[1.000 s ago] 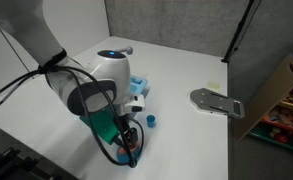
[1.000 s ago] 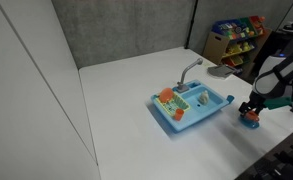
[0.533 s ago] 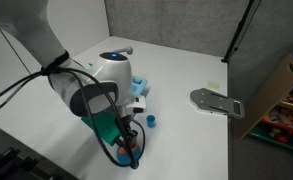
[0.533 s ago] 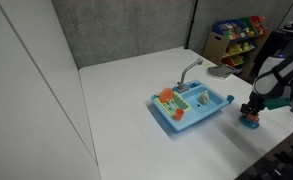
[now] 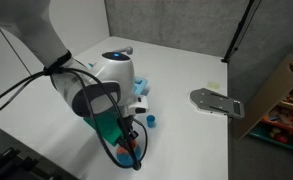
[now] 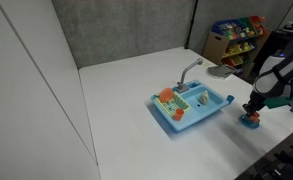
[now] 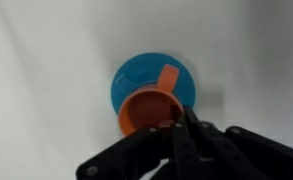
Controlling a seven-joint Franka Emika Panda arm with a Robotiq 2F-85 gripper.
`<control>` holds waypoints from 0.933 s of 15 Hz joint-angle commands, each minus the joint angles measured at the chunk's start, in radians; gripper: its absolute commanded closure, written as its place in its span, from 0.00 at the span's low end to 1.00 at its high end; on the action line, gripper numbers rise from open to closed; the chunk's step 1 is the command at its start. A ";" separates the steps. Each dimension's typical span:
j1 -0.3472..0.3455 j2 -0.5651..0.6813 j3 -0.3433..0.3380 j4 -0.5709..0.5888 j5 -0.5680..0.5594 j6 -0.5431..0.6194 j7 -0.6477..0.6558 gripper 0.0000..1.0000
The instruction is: Put the orange mug on the blue counter
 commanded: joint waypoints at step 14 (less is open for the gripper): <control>-0.009 -0.122 -0.012 -0.036 -0.020 -0.081 -0.002 0.97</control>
